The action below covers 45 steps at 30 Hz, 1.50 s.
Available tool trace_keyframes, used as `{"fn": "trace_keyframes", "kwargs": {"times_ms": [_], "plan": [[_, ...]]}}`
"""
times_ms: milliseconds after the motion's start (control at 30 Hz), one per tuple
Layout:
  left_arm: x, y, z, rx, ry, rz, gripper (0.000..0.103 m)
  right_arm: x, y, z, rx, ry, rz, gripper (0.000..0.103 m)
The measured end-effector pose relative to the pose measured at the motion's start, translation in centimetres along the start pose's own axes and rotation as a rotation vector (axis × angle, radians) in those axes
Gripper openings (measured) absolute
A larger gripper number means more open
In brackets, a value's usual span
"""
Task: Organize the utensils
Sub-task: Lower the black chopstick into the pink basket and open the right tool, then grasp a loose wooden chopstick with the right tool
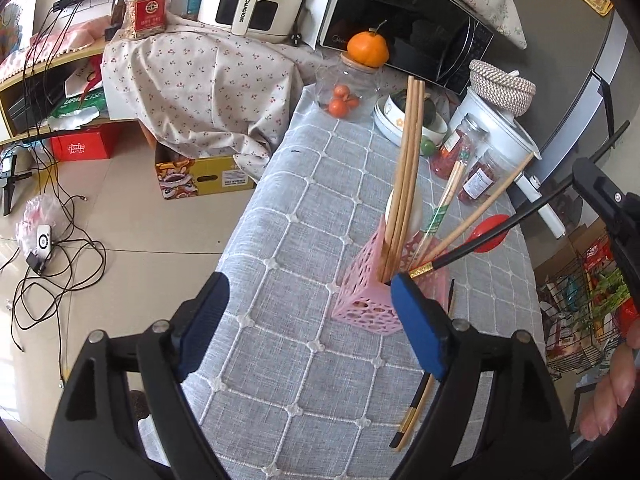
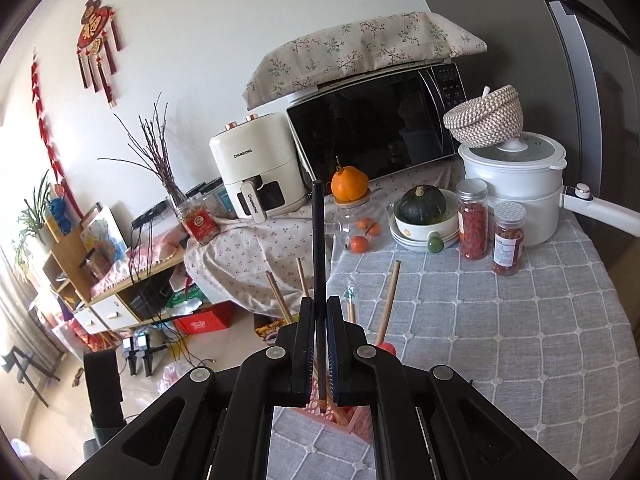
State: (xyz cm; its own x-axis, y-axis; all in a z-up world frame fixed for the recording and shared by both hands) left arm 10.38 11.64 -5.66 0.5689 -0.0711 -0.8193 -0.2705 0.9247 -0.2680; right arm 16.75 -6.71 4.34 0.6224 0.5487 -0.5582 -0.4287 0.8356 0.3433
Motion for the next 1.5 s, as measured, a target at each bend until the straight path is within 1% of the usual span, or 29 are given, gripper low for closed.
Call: {"fn": "trace_keyframes", "kwargs": {"times_ms": [133, 267, 333, 400, 433, 467, 500, 567, 667, 767, 833, 900, 967, 1067, 1133, 1233, 1500], "plan": [[0.2, -0.5, -0.3, 0.025, 0.002, 0.008, 0.083, 1.7, 0.5, -1.2, -0.029, 0.027, 0.004, 0.006], [0.7, -0.6, -0.5, 0.037, 0.032, -0.006, 0.083, 2.7, 1.2, -2.1, -0.069, 0.077, 0.028, 0.007], [0.9, -0.9, -0.7, 0.042, 0.045, -0.011, 0.083, 2.3, 1.1, -2.0, -0.073, 0.076, 0.025, 0.011], [1.1, -1.2, -0.9, 0.053, 0.058, -0.013, 0.083, 1.2, 1.0, -1.5, -0.065, 0.055, 0.037, 0.027], [1.2, -1.4, -1.0, 0.058, 0.066, -0.017, 0.083, 0.6, 0.7, -1.2, -0.057, 0.045, 0.04, 0.032], [1.3, -1.5, -1.2, 0.062, 0.072, -0.02, 0.083, -0.1, 0.4, -0.9, -0.046, 0.034, 0.037, 0.041], [1.4, -1.7, -1.3, 0.068, 0.079, -0.022, 0.083, -0.7, 0.1, -0.6, -0.037, 0.023, 0.035, 0.045], [1.6, -2.1, -1.6, 0.086, 0.09, -0.023, 0.083, -1.8, -0.8, -0.2, -0.026, 0.017, 0.023, 0.048], [2.0, -2.7, -2.2, 0.115, 0.112, -0.03, 0.083, -2.9, -2.9, 0.0, -0.007, 0.025, -0.021, 0.057], [2.4, -3.1, -2.6, 0.128, 0.132, -0.037, 0.083, -3.5, -5.8, -0.3, 0.029, 0.04, -0.074, 0.058], [2.7, -3.3, -2.8, 0.133, 0.145, -0.041, 0.083, -3.4, -7.7, -0.9, 0.058, 0.07, -0.108, 0.059], [3.1, -3.6, -3.2, 0.143, 0.159, -0.042, 0.083, -2.6, -9.6, -2.1, 0.08, 0.12, -0.155, 0.06], [3.5, -4.0, -3.7, 0.155, 0.177, -0.043, 0.083, -1.0, -11.3, -3.7, 0.098, 0.195, -0.201, 0.06], [4.4, -4.5, -4.3, 0.172, 0.208, -0.049, 0.083, 1.5, -13.1, -6.6, 0.123, 0.289, -0.229, 0.06], [4.8, -4.7, -4.7, 0.184, 0.223, -0.047, 0.083, 3.0, -13.9, -8.3, 0.128, 0.338, -0.253, 0.06], [5.5, -4.9, -5.1, 0.198, 0.245, -0.041, 0.083, 4.6, -14.5, -10.2, 0.11, 0.37, -0.282, 0.06], [5.8, -4.5, -5.5, 0.201, 0.274, -0.03, 0.083, 8.1, -14.9, -13.2, 0.036, 0.448, -0.333, 0.06]]}}
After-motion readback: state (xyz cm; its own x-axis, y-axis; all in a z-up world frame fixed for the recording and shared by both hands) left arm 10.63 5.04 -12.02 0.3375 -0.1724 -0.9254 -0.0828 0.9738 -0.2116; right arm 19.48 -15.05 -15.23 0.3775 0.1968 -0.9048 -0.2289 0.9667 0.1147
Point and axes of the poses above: each gripper's, at about its wrist camera, not at the fingertips, and x roughly the way its jaws point, y to its left, z to its top, the point moved 4 cm from there along x, roughly the way its jaws point, and after that the axes turned 6 degrees about y, right-handed, at the moved point
